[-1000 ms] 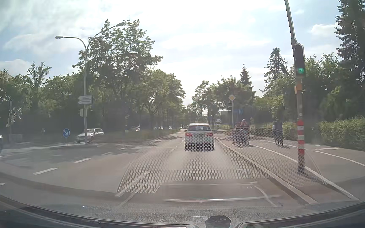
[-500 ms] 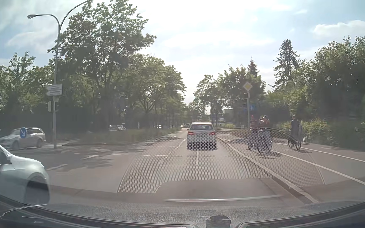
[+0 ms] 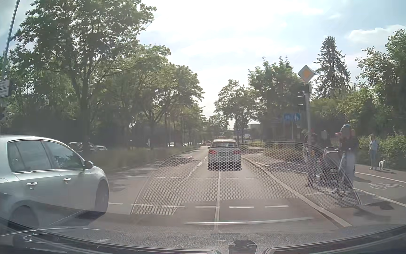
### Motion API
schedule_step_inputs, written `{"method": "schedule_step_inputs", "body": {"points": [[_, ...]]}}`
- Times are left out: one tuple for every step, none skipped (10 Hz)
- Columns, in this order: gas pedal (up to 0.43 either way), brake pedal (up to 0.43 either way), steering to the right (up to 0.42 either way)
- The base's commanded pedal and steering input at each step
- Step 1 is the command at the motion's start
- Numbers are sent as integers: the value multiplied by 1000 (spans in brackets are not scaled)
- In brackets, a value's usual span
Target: Follow the waypoints while adhering to traffic rules and regulations
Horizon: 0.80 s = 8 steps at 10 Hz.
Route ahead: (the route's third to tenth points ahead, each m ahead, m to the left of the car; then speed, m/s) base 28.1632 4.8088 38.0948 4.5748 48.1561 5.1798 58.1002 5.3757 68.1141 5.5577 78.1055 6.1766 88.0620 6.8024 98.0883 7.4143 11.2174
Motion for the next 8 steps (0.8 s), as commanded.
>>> {"method": "schedule_step_inputs", "body": {"points": [[150, 0, -1], [150, 0, -2], [150, 0, -2], [150, 0, -3], [150, 0, -3], [150, 0, -3], [150, 0, -3], [150, 0, -4]]}}
